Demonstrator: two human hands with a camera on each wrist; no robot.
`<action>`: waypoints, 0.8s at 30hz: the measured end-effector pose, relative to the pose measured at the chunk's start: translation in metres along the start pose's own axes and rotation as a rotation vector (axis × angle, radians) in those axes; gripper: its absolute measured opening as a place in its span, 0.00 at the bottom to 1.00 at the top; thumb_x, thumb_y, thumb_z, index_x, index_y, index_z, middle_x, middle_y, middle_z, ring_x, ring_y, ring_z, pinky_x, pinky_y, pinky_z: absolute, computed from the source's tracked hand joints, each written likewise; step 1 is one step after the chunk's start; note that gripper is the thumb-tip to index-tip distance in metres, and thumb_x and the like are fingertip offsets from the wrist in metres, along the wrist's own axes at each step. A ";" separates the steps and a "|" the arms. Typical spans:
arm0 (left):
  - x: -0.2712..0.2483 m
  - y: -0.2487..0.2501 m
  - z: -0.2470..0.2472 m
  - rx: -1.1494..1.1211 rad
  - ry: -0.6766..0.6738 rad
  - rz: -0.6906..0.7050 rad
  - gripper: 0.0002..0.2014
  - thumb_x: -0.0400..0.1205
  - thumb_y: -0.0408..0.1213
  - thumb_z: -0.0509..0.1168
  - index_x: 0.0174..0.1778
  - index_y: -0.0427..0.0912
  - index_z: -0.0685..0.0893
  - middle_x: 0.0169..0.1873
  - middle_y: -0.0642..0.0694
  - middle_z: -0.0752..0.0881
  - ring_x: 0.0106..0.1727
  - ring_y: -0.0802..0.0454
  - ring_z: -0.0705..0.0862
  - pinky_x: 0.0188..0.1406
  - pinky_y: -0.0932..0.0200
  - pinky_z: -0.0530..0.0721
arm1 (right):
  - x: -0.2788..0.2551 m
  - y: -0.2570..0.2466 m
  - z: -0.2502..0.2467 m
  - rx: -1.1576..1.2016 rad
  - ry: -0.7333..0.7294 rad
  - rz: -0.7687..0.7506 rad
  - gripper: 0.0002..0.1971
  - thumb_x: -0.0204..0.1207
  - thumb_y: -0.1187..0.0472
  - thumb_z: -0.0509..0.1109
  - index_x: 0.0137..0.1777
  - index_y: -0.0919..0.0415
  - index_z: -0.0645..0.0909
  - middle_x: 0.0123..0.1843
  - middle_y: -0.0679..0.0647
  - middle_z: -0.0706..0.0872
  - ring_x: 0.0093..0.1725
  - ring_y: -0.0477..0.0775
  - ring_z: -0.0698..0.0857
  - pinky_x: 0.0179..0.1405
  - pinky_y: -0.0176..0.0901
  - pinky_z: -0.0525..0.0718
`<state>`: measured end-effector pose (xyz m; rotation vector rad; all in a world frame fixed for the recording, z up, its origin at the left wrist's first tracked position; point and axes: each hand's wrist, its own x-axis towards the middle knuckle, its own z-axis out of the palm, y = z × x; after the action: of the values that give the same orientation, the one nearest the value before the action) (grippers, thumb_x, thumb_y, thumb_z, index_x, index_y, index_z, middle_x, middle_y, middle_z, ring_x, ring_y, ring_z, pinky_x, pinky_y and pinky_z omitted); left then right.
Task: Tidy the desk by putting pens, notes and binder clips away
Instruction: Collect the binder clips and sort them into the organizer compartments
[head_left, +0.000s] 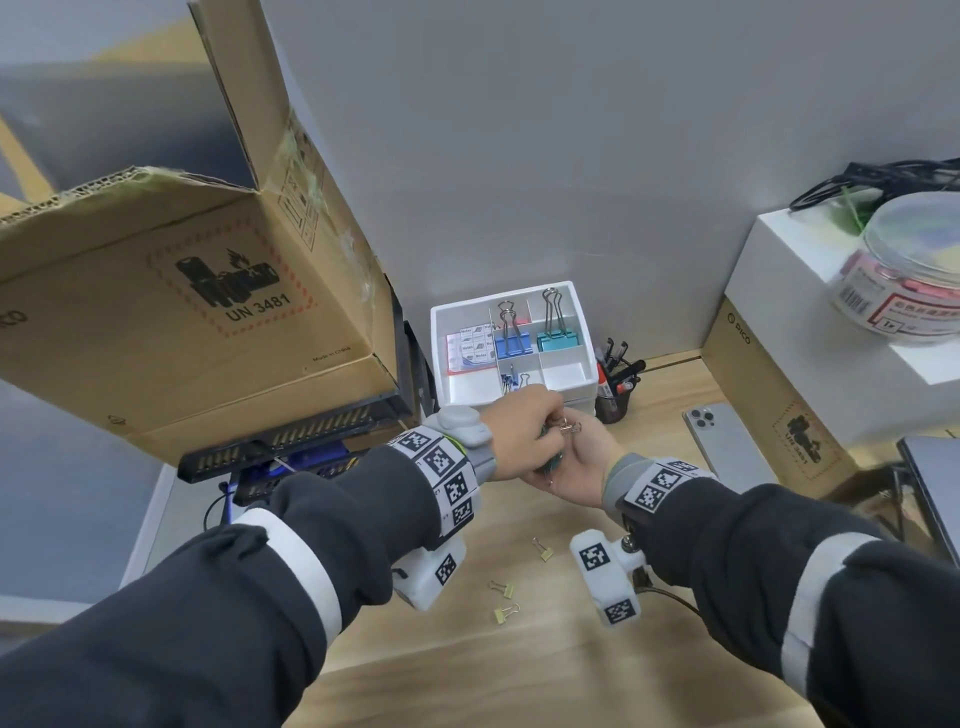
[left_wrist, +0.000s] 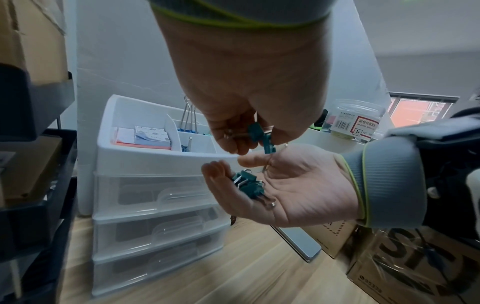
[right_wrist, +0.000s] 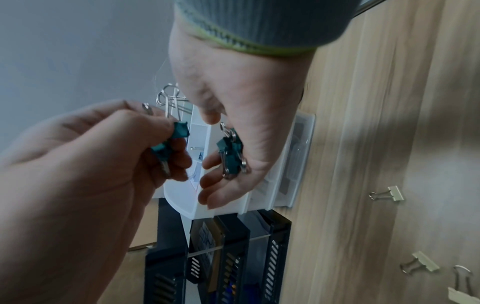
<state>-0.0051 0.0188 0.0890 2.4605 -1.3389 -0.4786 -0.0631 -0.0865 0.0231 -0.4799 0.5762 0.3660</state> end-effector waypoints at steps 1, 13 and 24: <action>0.001 -0.001 0.000 -0.003 0.008 0.003 0.07 0.81 0.34 0.63 0.51 0.34 0.81 0.48 0.38 0.82 0.48 0.42 0.79 0.47 0.50 0.78 | 0.000 -0.001 0.000 0.026 -0.001 -0.013 0.17 0.87 0.50 0.57 0.60 0.57 0.85 0.50 0.57 0.91 0.49 0.56 0.92 0.44 0.49 0.90; 0.013 -0.020 -0.023 -0.218 0.340 -0.069 0.12 0.79 0.31 0.65 0.57 0.40 0.87 0.52 0.46 0.87 0.52 0.49 0.84 0.56 0.53 0.83 | 0.004 -0.024 0.000 0.068 0.129 -0.036 0.20 0.87 0.47 0.63 0.38 0.60 0.80 0.32 0.53 0.85 0.25 0.46 0.81 0.15 0.31 0.76; 0.023 -0.078 -0.040 0.118 0.213 -0.321 0.16 0.76 0.37 0.63 0.60 0.41 0.78 0.56 0.44 0.79 0.56 0.44 0.78 0.52 0.51 0.79 | -0.013 -0.156 0.037 -0.395 0.311 -0.012 0.18 0.88 0.49 0.57 0.39 0.58 0.75 0.29 0.51 0.76 0.20 0.44 0.71 0.08 0.29 0.64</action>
<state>0.0821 0.0443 0.0897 2.7472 -0.9173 -0.2017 0.0133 -0.1988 0.1092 -0.9300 0.8066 0.3986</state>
